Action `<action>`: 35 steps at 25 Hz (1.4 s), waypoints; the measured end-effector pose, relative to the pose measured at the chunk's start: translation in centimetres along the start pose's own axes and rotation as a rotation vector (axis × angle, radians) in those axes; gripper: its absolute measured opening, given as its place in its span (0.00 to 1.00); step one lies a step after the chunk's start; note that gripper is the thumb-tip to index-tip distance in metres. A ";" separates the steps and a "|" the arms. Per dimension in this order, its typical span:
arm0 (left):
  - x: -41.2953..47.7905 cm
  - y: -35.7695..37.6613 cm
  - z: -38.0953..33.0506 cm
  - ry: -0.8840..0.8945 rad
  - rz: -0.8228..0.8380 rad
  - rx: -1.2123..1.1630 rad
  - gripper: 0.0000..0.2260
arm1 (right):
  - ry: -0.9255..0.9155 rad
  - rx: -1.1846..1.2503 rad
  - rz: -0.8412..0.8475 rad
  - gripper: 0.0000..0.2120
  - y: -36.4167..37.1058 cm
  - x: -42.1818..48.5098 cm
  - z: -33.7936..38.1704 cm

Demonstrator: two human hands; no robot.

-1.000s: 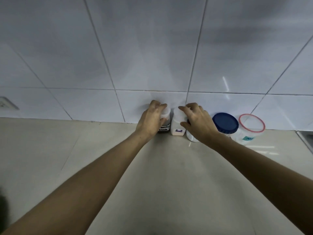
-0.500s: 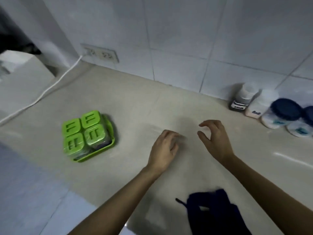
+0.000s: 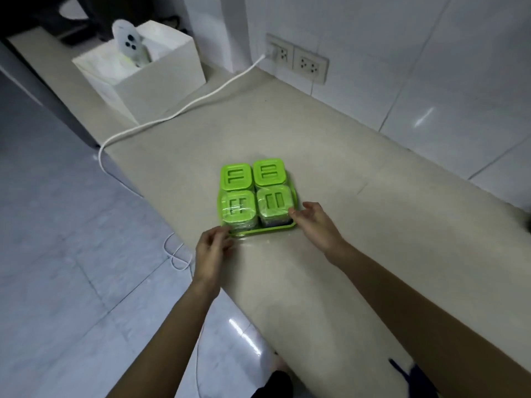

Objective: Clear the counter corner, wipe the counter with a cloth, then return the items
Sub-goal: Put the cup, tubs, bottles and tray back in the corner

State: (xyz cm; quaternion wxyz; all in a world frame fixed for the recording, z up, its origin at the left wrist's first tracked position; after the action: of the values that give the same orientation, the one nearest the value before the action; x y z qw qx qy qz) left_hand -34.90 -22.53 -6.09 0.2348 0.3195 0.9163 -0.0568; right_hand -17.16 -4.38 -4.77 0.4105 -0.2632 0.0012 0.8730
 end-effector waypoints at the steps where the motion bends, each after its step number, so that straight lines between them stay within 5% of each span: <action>1: 0.6 0.0 -0.5 -0.011 0.030 -0.030 0.08 | 0.011 0.044 0.021 0.22 0.7 0.7 0.2; 11: 2.7 4.7 -3.4 0.001 0.265 0.174 0.13 | 0.066 0.239 0.062 0.11 -2.9 -0.6 -0.4; 17: 0.7 21.0 -2.5 0.037 0.585 0.349 0.12 | 0.073 0.349 -0.237 0.05 -17.0 -6.0 -5.2; 24: -1.4 38.5 0.4 0.029 0.874 0.476 0.10 | 0.124 0.472 -0.542 0.12 -29.1 -10.5 -11.5; 35: -2.8 48.2 2.3 0.071 1.057 0.704 0.13 | 0.135 0.609 -0.785 0.08 -34.4 -11.9 -14.8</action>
State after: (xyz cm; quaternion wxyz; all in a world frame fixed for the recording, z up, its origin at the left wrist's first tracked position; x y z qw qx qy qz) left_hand -2.54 13.40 -4.59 0.0814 0.7885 0.5684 -0.2204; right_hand 20.58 6.68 -4.64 0.7652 -0.1678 0.1835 0.5939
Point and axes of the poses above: each hand's wrist, its own x-axis towards the middle knuckle, its own y-axis out of the palm, z = x × y, the point moved 8 cm from there along x, towards the middle knuckle, and after that the axes turned 7 degrees about z, right-handed, at the moved point
